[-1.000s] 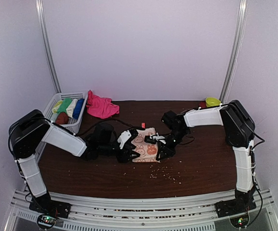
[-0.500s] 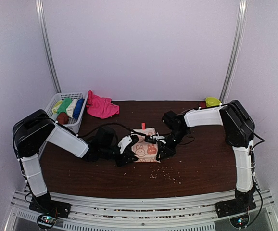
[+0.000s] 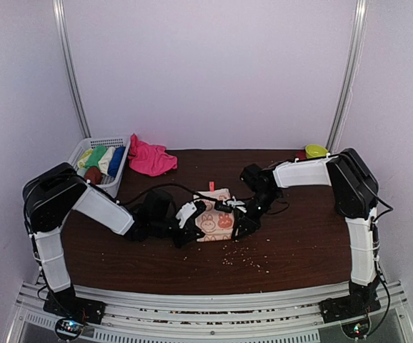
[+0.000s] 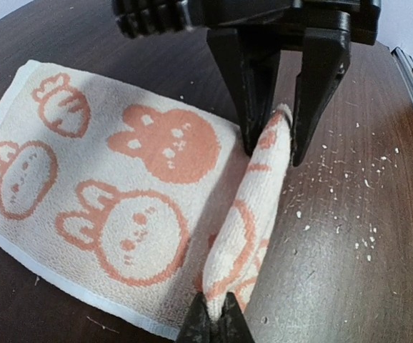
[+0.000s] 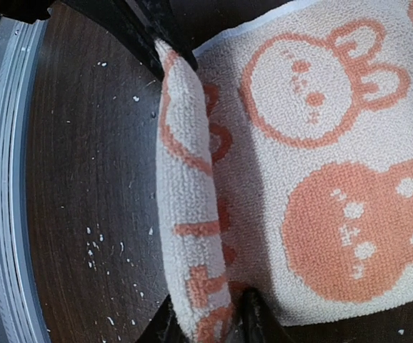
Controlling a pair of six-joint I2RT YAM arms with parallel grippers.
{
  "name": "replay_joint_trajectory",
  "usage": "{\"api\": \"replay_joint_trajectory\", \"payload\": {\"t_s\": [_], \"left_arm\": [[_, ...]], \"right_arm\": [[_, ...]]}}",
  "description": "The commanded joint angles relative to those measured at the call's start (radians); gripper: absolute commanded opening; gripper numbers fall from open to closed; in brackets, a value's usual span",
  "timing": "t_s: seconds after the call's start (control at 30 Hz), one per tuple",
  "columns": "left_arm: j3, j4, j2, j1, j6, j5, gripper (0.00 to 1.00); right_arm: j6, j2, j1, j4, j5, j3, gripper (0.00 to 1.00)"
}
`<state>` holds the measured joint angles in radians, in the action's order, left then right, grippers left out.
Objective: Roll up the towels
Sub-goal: Roll the towel at the center of the board.
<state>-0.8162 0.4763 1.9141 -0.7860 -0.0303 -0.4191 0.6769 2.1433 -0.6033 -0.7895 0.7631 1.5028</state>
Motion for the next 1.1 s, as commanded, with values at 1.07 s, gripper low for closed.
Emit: {"api": "replay_joint_trajectory", "payload": {"t_s": [1.07], "left_arm": [[-0.139, -0.140, 0.112, 0.030, -0.121, 0.095, 0.00]], "right_arm": [[-0.002, -0.015, 0.077, -0.017, 0.307, 0.024, 0.29]]}}
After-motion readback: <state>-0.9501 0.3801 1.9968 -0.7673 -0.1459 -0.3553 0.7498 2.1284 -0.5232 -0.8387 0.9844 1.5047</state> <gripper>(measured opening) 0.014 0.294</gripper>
